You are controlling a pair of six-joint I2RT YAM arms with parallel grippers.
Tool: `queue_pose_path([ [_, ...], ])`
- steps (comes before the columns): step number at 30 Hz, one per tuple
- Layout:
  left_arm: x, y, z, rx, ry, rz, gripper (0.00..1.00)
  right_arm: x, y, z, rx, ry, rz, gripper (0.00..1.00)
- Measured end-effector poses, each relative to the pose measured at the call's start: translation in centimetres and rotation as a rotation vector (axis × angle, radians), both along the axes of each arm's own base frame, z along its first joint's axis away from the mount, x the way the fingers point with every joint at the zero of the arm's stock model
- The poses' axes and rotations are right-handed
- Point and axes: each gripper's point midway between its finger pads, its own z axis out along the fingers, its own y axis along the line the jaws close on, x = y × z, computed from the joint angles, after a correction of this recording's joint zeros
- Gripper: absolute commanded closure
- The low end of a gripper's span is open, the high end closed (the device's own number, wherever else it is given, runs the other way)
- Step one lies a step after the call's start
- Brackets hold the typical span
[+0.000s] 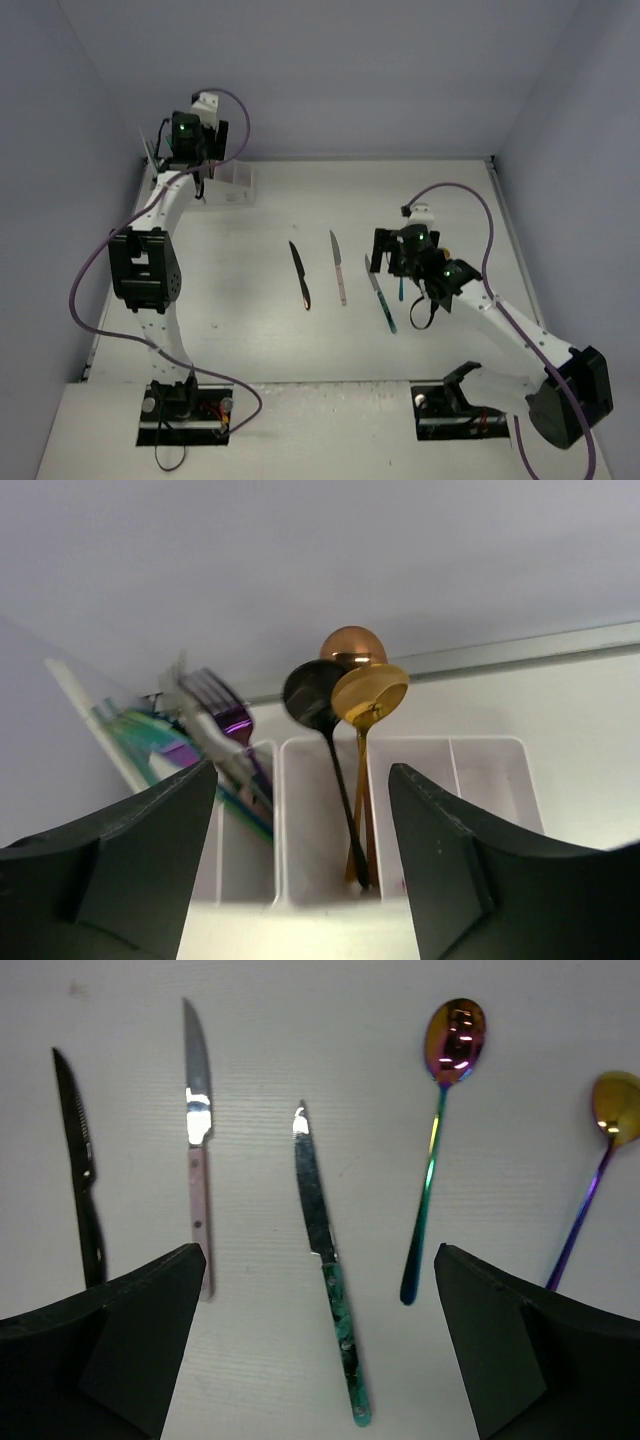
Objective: Sort the eating utensils into containers
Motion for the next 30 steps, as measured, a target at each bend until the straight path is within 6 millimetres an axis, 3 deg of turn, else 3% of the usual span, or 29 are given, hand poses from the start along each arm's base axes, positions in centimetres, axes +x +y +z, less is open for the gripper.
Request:
queue_pose_path([
  [5,-5.9,-0.6,6.9,-0.121,-0.076,0.028,0.15,1.8,-4.4,-2.0,-0.013,0.058,-0.179,0.12],
  [9,-13.5,-2.5,13.0,-0.253,-0.165,0.016,0.14,2.6,-6.5,-4.5,-0.050,0.135,-0.268,0.19],
  [11,-17.3,-4.0,13.7,-0.312,-0.173,-0.009,0.14,3.3,-6.9,-5.7,-0.071,0.175,-0.290,0.23],
  [14,-22.9,-6.3,11.2,-0.379,-0.116,-0.061,0.13,4.4,-7.4,-7.4,-0.096,0.225,-0.312,0.32],
  [16,-25.7,-7.3,8.1,-0.407,-0.034,-0.091,0.13,5.0,-7.4,-8.4,-0.110,0.251,-0.314,0.41],
  [20,-30.7,-7.3,1.3,-0.431,0.141,-0.078,0.13,5.7,-7.5,-10.3,-0.136,0.300,-0.309,0.48],
  [22,-33.1,-7.1,-1.1,-0.442,0.210,-0.073,0.13,6.1,-7.4,-11.3,-0.145,0.321,-0.306,0.49],
  [25,-36.1,-7.2,-2.0,-0.473,0.234,-0.095,0.13,6.3,-7.2,-12.6,-0.143,0.349,-0.296,0.54],
  [30,-38.9,-7.2,-0.3,-0.515,0.182,-0.130,0.13,7.2,-6.8,-13.4,-0.122,0.354,-0.291,0.77],
])
